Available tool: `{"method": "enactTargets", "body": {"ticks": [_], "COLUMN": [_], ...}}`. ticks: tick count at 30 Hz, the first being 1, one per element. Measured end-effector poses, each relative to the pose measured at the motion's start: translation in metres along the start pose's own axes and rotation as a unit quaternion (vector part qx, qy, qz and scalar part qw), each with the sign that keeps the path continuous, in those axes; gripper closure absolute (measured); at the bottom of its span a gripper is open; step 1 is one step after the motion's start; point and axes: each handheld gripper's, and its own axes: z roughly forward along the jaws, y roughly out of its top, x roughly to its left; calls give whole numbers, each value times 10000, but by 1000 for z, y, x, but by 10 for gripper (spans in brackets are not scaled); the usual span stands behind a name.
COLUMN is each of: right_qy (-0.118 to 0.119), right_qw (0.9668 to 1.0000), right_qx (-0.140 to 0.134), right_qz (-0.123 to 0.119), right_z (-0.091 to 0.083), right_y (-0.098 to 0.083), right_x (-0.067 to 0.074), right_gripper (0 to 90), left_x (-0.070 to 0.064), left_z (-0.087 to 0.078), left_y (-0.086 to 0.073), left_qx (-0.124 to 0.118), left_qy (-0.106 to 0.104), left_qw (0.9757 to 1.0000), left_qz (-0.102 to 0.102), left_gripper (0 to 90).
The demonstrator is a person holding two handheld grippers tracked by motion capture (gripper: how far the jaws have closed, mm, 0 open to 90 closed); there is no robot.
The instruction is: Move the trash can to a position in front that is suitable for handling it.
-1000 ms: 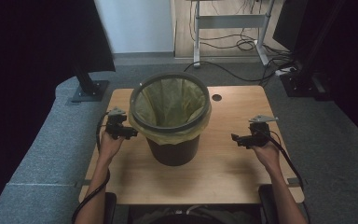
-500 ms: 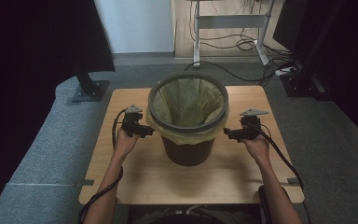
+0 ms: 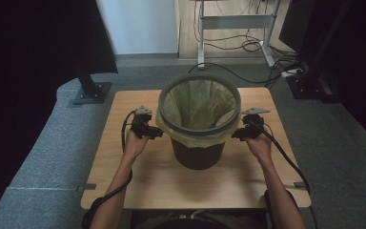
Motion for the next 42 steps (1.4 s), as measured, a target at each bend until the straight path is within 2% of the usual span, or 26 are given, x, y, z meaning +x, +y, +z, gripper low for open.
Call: {"method": "enactTargets", "body": {"ticks": [3,9,16,19,22,26,29,34,37,42], "right_qy": [-44,53,104,156,182,183,257,160,151,10], "right_qw": [9999,9999,9998,9996,9996,9995,9993,9992,9993,9993], "right_qx": [-32,-67,-66,-64,-74,-82,-91,28,71,239], "right_qz": [-95,-83,-185,-214,-207,-223,-239,-376,-338,-293], "right_z": [-3,-10,-18,-21,-21,-21,-26,-35,-41,-47], "right_y": [-2,-8,-13,-16,-16,-16,-16,-22,-28,-42], "right_x": [2,6,15,20,23,22,21,16,10,-2], "right_gripper": [0,0,3,3,3,0,0,0,0,0], "left_x": [-3,-9,-17,-20,-21,-22,-20,-12,-6,5], "left_z": [-2,-9,-22,-29,-31,-31,-33,-39,-42,-48], "left_y": [-3,-10,-21,-27,-30,-30,-32,-46,-57,-74], "left_qx": [-2,-27,-30,-53,-85,-32,50,162,258,386], "left_qy": [18,-101,-186,-187,-195,-88,-4,37,126,255], "left_qw": [10000,9999,9997,9996,9997,9998,9998,9998,9996,9989], "left_qz": [63,119,168,189,125,188,203,72,9,-102], "left_gripper": [0,0,0,0,0,0,0,0,0,0]}}
